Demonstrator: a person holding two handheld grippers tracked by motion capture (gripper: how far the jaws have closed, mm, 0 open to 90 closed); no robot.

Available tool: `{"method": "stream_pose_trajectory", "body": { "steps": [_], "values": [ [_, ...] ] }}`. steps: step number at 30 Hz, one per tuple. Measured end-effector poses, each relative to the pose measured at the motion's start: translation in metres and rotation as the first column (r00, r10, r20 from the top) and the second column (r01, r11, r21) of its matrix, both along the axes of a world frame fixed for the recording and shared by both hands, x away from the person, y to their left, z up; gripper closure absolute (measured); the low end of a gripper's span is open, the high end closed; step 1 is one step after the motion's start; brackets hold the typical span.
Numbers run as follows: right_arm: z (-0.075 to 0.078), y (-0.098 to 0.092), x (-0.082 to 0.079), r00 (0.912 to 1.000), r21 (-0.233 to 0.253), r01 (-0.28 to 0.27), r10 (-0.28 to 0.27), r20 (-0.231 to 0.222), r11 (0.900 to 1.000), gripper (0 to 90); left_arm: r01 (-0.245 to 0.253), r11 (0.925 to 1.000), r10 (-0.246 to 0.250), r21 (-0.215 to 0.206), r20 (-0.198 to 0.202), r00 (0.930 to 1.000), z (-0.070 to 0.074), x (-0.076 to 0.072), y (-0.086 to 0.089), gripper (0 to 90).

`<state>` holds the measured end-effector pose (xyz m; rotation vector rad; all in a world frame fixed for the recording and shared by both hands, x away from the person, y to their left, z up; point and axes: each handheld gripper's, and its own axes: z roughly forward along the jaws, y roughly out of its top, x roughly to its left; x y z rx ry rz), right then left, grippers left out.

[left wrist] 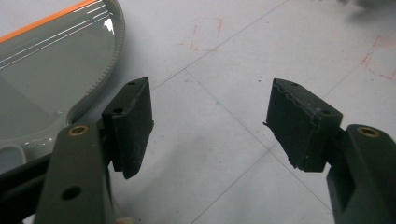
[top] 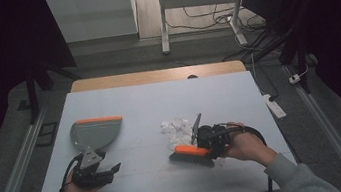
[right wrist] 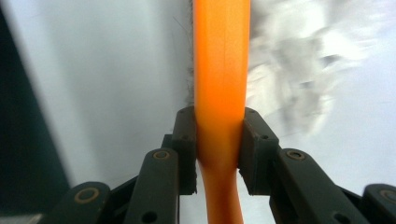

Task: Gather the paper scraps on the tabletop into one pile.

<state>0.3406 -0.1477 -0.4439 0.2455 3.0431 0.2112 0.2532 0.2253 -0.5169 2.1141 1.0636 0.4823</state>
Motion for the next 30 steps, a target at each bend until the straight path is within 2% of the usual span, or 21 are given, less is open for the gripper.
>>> {"method": "stream_pose_trajectory", "body": {
  "steps": [2, 6, 8, 9, 11, 14, 16, 17, 19, 20, 21, 22, 23, 24, 25, 27, 28, 29, 30],
  "values": [
    [0.0, 0.001, 0.011, 0.9998, 0.007, 0.015, -0.015, 0.012, 1.0, 70.4, 0.001, 1.0, -0.001, 0.001, 0.001, 1.0, 0.0, 0.0, 0.0, 32.2],
    [0.001, 0.001, 0.025, 0.9963, 0.03, 0.041, -0.043, 0.074, 0.999, 70.5, -0.001, 1.0, 0.001, 0.0, 0.0, 1.0, 0.0, 0.0, 0.0, 32.2],
    [0.005, -0.002, 0.028, 0.9928, 0.067, 0.056, -0.063, 0.102, 0.996, 70.5, -0.001, 1.0, 0.001, 0.001, 0.0, 1.0, 0.0, 0.0, 0.001, 32.2],
    [0.009, -0.004, 0.028, 0.9926, 0.102, 0.067, -0.077, 0.094, 0.993, 70.5, -0.001, 1.0, 0.001, 0.0, -0.001, 1.0, 0.0, -0.001, 0.001, 32.2],
    [0.018, -0.009, 0.026, 0.9912, 0.184, 0.086, -0.103, 0.083, 0.979, 70.4, -0.001, 1.0, 0.001, -0.001, -0.001, 1.0, 0.0, 0.0, 0.001, 32.2],
    [0.031, -0.02, 0.021, 0.9874, 0.257, 0.13, -0.148, 0.055, 0.958, 70.4, 0.0, 1.0, 0.0, 0.0, -0.001, 1.0, 0.0, -0.001, 0.001, 32.2],
    [0.039, -0.029, 0.016, 0.9751, 0.28, 0.197, -0.217, 0.043, 0.94, 70.4, 0.001, 1.0, -0.001, -0.002, 0.001, 1.0, 0.0, -0.001, 0.0, 32.2],
    [0.042, -0.035, 0.012, 0.9663, 0.285, 0.232, -0.254, 0.041, 0.93, 70.4, 0.002, 1.0, -0.002, -0.002, 0.001, 1.0, 0.0, -0.001, 0.0, 32.2],
    [0.046, -0.049, 0.006, 0.9426, 0.28, 0.312, -0.333, 0.03, 0.908, 70.4, 0.008, 0.9999, -0.008, -0.007, 0.002, 1.0, 0.0, -0.001, 0.001, 32.2],
    [0.047, -0.057, 0.004, 0.9257, 0.273, 0.36, -0.378, 0.016, 0.892, 70.4, 0.013, 0.9999, -0.013, -0.008, 0.002, 0.9999, 0.0, -0.001, 0.001, 32.2],
    [0.047, -0.066, 0.001, 0.9011, 0.263, 0.419, -0.434, -0.002, 0.869, 70.4, 0.016, 0.9998, -0.016, -0.01, 0.004, 0.9999, 0.0, -0.001, 0.0, 32.2],
    [0.046, -0.075, -0.001, 0.8645, 0.256, 0.49, -0.502, -0.021, 0.833, 70.4, 0.026, 0.9996, -0.026, -0.008, 0.005, 0.9997, 0.0, -0.001, -0.001, 32.2],
    [0.044, -0.085, -0.004, 0.8219, 0.251, 0.56, -0.568, -0.045, 0.79, 70.4, 0.034, 0.9994, -0.034, -0.008, 0.007, 0.9994, 0.001, -0.001, -0.003, 32.2],
    [0.041, -0.095, -0.007, 0.7759, 0.247, 0.623, -0.626, -0.079, 0.742, 70.5, 0.043, 0.999, -0.043, -0.008, 0.01, 0.999, 0.001, -0.001, -0.004, 32.2],
    [0.038, -0.105, -0.01, 0.7332, 0.233, 0.675, -0.672, -0.103, 0.7, 70.4, 0.055, 0.9985, -0.055, -0.007, 0.013, 0.9984, 0.001, -0.001, -0.006, 32.2],
    [0.03, -0.12, -0.016, 0.6586, 0.198, 0.749, -0.742, -0.125, 0.632, 70.5, 0.076, 0.9971, -0.076, -0.008, 0.019, 0.9969, 0.002, -0.001, -0.008, 32.3],
    [0.026, -0.125, -0.018, 0.6267, 0.175, 0.778, -0.765, -0.146, 0.604, 70.5, 0.087, 0.9962, -0.087, -0.007, 0.021, 0.996, 0.003, -0.001, -0.009, 32.4],
    [0.022, -0.128, -0.02, 0.5974, 0.16, 0.801, -0.785, -0.166, 0.576, 70.5, 0.094, 0.9956, -0.094, -0.006, 0.026, 0.9953, 0.004, -0.001, -0.01, 32.3],
    [0.019, -0.13, -0.021, 0.5759, 0.146, 0.817, -0.797, -0.182, 0.557, 70.5, 0.1, 0.995, -0.1, -0.006, 0.03, 0.9946, 0.004, -0.001, -0.011, 32.4]
  ]
}}
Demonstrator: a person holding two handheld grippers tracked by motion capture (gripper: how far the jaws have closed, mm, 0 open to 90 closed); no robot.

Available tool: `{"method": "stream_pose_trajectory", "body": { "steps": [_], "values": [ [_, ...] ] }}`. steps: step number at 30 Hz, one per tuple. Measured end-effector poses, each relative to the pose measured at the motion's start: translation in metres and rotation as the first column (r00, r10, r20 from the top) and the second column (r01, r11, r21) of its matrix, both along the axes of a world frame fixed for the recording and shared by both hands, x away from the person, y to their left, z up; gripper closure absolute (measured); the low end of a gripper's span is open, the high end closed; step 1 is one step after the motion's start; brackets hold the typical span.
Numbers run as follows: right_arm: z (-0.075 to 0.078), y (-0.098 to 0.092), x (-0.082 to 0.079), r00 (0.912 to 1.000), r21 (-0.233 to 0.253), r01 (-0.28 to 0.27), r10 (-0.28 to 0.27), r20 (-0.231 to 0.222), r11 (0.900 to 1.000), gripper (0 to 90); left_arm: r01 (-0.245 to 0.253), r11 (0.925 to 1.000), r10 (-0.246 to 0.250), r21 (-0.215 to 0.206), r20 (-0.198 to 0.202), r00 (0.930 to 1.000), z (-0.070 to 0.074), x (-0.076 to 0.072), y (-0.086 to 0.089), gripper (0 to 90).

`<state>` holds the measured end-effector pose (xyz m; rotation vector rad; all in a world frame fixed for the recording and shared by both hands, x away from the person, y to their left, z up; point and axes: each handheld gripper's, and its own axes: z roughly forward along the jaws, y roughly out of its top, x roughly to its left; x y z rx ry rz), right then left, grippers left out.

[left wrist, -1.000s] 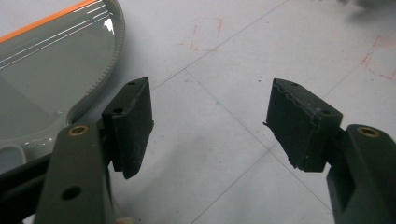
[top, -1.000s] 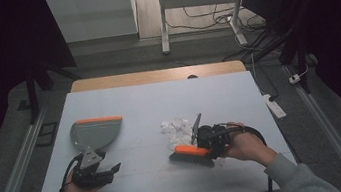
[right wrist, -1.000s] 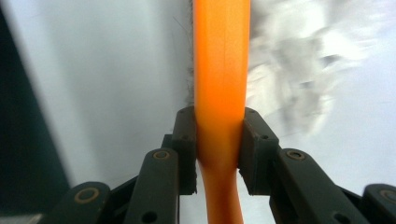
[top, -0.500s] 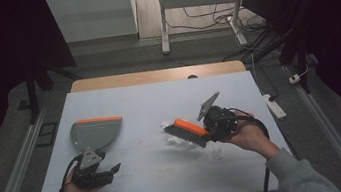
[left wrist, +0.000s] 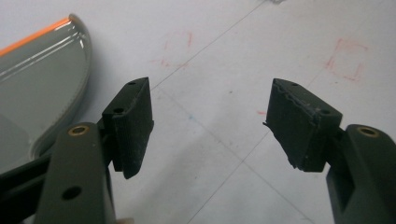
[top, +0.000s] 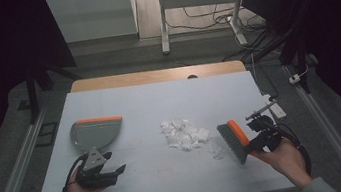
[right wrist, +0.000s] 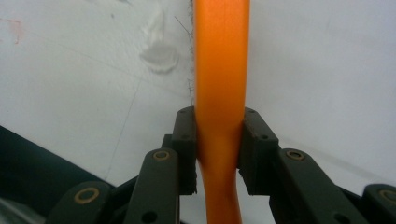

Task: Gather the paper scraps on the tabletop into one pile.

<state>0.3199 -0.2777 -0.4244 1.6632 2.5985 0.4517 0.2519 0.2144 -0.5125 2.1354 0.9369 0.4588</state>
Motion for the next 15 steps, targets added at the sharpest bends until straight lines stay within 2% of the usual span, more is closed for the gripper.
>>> {"method": "stream_pose_trajectory", "body": {
  "steps": [3, 5, 8, 12, 15],
  "values": [
    [-0.01, 0.003, 0.002, 0.9977, -0.001, 0.047, -0.047, -0.049, 0.999, 70.5, 0.01, 0.9999, -0.01, -0.006, 0.008, 0.9999, 0.002, 0.0, -0.001, 32.5],
    [-0.016, 0.009, 0.007, 0.9966, 0.011, 0.049, -0.048, -0.067, 0.999, 70.5, 0.013, 0.9999, -0.013, -0.006, 0.007, 0.9999, 0.002, 0.001, -0.002, 32.5],
    [-0.021, 0.016, 0.017, 0.9949, 0.08, 0.067, -0.06, -0.08, 0.995, 70.5, 0.01, 0.9999, -0.01, -0.004, 0.005, 0.9999, 0.001, 0.001, -0.002, 32.5],
    [-0.028, 0.03, 0.03, 0.9954, 0.155, 0.083, -0.074, -0.061, 0.984, 70.6, 0.002, 1.0, -0.002, 0.003, 0.003, 1.0, 0.0, 0.001, -0.002, 32.4],
    [-0.031, 0.043, 0.038, 0.9975, 0.206, 0.067, -0.06, -0.037, 0.976, 70.6, -0.007, 1.0, 0.007, 0.006, 0.0, 1.0, 0.0, 0.0, -0.002, 32.4]
  ]
}}
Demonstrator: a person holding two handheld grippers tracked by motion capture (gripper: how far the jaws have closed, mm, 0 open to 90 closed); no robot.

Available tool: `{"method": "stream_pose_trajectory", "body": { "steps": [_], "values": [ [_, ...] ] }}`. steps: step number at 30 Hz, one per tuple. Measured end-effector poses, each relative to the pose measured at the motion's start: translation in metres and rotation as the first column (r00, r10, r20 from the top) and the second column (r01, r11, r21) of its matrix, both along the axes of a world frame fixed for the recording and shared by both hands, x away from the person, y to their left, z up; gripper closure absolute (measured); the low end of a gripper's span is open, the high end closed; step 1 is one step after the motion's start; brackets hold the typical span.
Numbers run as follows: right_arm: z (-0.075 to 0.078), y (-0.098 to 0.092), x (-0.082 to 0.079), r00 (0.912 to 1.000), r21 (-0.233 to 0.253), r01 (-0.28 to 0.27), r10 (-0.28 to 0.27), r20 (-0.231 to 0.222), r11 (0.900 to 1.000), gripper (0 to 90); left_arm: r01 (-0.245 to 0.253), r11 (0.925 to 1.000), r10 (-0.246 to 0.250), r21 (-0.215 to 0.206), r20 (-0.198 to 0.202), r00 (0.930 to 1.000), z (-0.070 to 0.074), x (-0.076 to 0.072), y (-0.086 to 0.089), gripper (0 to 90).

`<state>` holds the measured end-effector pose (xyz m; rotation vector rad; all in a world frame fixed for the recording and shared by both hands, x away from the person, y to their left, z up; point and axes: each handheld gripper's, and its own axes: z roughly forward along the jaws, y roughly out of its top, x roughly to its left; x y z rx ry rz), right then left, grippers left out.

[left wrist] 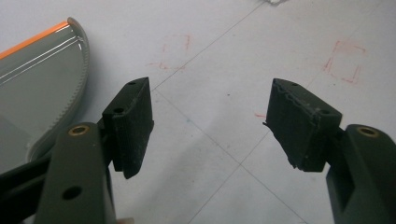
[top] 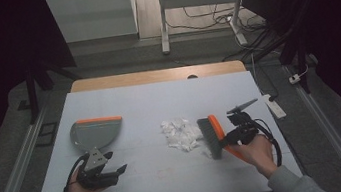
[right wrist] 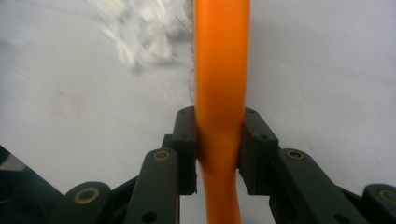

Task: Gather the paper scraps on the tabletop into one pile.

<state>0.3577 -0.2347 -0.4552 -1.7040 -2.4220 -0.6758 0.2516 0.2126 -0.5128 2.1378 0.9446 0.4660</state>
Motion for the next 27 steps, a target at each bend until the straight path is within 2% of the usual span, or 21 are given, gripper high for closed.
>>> {"method": "stream_pose_trajectory", "body": {
  "steps": [6, 8, 11, 16, 23, 25, 27],
  "values": [
    [0.002, 0.019, 0.019, 0.9978, 0.074, -0.025, 0.02, 0.064, 0.997, 70.5, -0.021, 0.9998, 0.021, 0.007, -0.005, 0.9998, -0.001, -0.002, 0.0, 32.4],
    [0.006, 0.02, 0.02, 0.995, 0.07, -0.037, 0.03, 0.096, 0.997, 70.5, -0.024, 0.9996, 0.024, 0.015, -0.008, 0.9997, -0.001, -0.003, 0.001, 32.4],
    [0.015, 0.012, 0.019, 0.9901, 0.087, -0.043, 0.031, 0.137, 0.995, 70.5, -0.035, 0.9993, 0.035, 0.016, -0.014, 0.9993, -0.002, -0.003, 0.001, 32.4],
    [0.03, -0.011, 0.012, 0.9765, 0.082, -0.023, 0.005, 0.215, 0.996, 70.5, -0.04, 0.9989, 0.041, 0.024, -0.022, 0.9989, -0.003, -0.003, 0.0, 32.4],
    [0.022, -0.033, 0.003, 0.9825, 0.036, -0.016, 0.009, 0.186, 0.999, 70.4, -0.037, 0.9987, 0.038, 0.034, -0.025, 0.999, -0.004, -0.002, -0.004, 32.4],
    [0.019, -0.037, 0.002, 0.9821, 0.027, -0.018, 0.012, 0.188, 0.999, 70.4, -0.038, 0.9987, 0.039, 0.035, -0.027, 0.9989, -0.004, -0.001, -0.005, 32.4],
    [0.018, -0.039, 0.002, 0.9779, 0.024, -0.033, 0.027, 0.207, 0.999, 70.4, -0.042, 0.9985, 0.043, 0.035, -0.027, 0.9987, -0.004, -0.001, -0.005, 32.4]
  ]
}}
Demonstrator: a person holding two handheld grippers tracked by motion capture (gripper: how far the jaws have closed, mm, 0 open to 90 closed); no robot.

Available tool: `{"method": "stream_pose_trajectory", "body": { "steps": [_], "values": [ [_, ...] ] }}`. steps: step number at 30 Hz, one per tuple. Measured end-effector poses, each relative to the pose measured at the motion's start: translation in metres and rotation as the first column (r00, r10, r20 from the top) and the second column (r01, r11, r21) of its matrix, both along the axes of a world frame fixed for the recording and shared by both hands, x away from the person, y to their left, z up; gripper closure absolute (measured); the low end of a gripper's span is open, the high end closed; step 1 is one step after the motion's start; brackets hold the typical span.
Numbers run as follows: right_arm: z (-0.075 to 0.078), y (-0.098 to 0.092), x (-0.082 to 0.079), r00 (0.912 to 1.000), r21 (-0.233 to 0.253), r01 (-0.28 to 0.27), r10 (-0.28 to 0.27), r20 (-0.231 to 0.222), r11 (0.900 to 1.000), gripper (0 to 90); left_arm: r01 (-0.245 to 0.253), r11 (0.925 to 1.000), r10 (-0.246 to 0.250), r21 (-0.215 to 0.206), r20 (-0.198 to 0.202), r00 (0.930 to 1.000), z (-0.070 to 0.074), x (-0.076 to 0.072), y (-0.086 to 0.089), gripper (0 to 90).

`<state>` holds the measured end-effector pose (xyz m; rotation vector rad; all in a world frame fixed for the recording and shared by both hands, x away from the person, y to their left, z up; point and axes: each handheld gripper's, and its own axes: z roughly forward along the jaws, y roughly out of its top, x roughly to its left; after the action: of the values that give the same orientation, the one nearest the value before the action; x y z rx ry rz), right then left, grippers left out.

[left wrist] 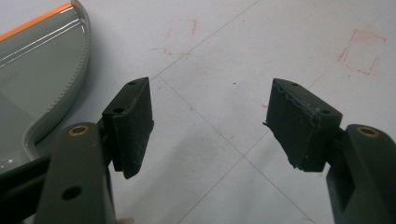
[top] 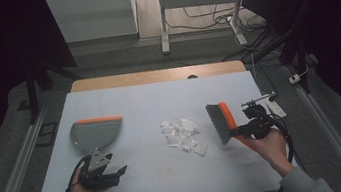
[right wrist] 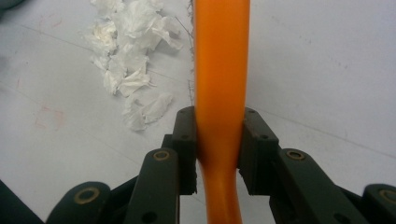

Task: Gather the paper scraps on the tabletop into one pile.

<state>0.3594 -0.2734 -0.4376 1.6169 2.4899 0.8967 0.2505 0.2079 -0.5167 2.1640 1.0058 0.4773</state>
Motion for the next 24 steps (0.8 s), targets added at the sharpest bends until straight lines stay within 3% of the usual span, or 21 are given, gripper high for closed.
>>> {"method": "stream_pose_trajectory", "body": {
  "steps": [8, 19, 24],
  "values": [
    [-0.003, 0.0, -0.002, 0.9948, -0.021, -0.068, 0.07, 0.074, 0.997, 70.5, -0.018, 0.9998, 0.018, 0.003, -0.003, 0.9998, 0.0, 0.0, 0.001, 32.2],
    [-0.012, -0.032, -0.024, 0.9762, 0.006, -0.112, 0.109, 0.188, 0.994, 70.4, -0.04, 0.9992, 0.04, 0.007, -0.01, 0.9991, 0.0, 0.0, -0.001, 32.2],
    [-0.018, -0.041, -0.034, 0.9689, 0.006, -0.133, 0.129, 0.211, 0.991, 70.5, -0.053, 0.9986, 0.053, 0.003, -0.012, 0.9985, 0.001, 0.0, -0.002, 32.1]
  ]
}}
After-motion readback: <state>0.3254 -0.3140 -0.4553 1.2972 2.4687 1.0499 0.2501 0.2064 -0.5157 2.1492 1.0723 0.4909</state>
